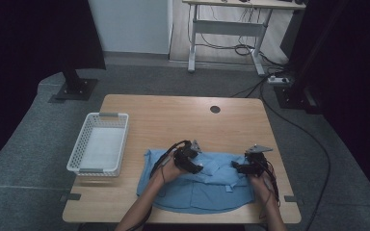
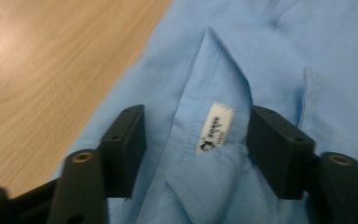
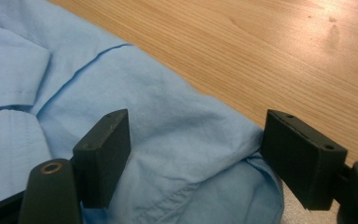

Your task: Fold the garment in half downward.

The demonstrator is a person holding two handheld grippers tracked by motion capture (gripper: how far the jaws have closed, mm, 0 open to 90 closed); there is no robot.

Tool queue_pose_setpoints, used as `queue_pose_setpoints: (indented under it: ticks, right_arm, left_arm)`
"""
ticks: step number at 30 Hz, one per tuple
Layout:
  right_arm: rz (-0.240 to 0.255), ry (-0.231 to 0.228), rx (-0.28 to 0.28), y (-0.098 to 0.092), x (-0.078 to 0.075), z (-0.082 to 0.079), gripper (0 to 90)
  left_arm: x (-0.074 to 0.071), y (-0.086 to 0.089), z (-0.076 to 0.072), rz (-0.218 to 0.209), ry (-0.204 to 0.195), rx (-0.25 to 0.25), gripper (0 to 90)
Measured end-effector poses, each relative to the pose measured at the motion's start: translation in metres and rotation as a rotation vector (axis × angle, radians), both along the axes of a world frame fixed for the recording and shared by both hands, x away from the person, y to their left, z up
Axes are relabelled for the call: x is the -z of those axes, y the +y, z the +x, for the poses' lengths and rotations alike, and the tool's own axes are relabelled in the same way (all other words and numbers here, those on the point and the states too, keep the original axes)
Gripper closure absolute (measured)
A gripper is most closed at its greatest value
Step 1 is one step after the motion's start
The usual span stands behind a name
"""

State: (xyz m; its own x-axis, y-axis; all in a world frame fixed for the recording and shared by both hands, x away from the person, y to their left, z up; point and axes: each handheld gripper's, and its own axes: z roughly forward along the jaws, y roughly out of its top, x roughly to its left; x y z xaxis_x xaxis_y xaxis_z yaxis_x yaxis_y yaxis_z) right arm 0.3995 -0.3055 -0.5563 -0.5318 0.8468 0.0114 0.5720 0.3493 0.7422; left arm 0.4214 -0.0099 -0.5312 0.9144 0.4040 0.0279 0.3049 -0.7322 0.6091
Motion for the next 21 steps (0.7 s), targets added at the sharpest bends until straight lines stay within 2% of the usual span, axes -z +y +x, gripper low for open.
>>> queue_pose_setpoints:
  ticks: [3, 6, 7, 9, 10, 13, 15, 18, 21]
  right_arm:
    - [0.004, -0.005, 0.000, 0.000, 0.001, 0.000, 23.4]
    - [0.005, -0.010, 0.001, -0.001, 0.001, -0.001, 23.4]
    - [0.005, -0.011, 0.001, -0.001, 0.001, -0.001, 23.4]
    - [0.007, -0.013, 0.003, -0.001, 0.001, -0.001, 23.4]
    - [0.010, -0.013, 0.004, -0.001, 0.002, -0.001, 23.6]
    - [0.011, -0.017, 0.004, -0.001, 0.002, -0.001, 23.8]
    - [0.011, -0.016, 0.004, -0.001, 0.002, -0.001, 23.9]
    - [0.011, -0.016, 0.004, -0.001, 0.002, -0.001, 24.1]
    - [0.011, -0.015, 0.004, -0.001, 0.002, -0.001, 24.1]
  left_arm:
    - [0.003, -0.001, -0.002, -0.015, -0.006, -0.003, 36.9]
    - [0.003, -0.002, -0.011, -0.027, -0.013, 0.004, 53.8]
    - [0.003, -0.002, -0.013, -0.026, -0.011, -0.004, 56.8]
    - [0.002, -0.002, -0.015, -0.032, 0.027, -0.022, 61.0]
    - [0.001, -0.002, -0.016, -0.027, 0.032, -0.021, 64.4]
    - [-0.002, -0.002, -0.018, -0.013, 0.021, -0.015, 73.5]
    - [-0.010, 0.000, -0.021, -0.037, 0.038, -0.019, 75.4]
    - [-0.023, 0.004, -0.025, -0.090, 0.092, -0.054, 75.7]
    - [-0.038, 0.011, -0.035, -0.126, 0.102, -0.049, 75.9]
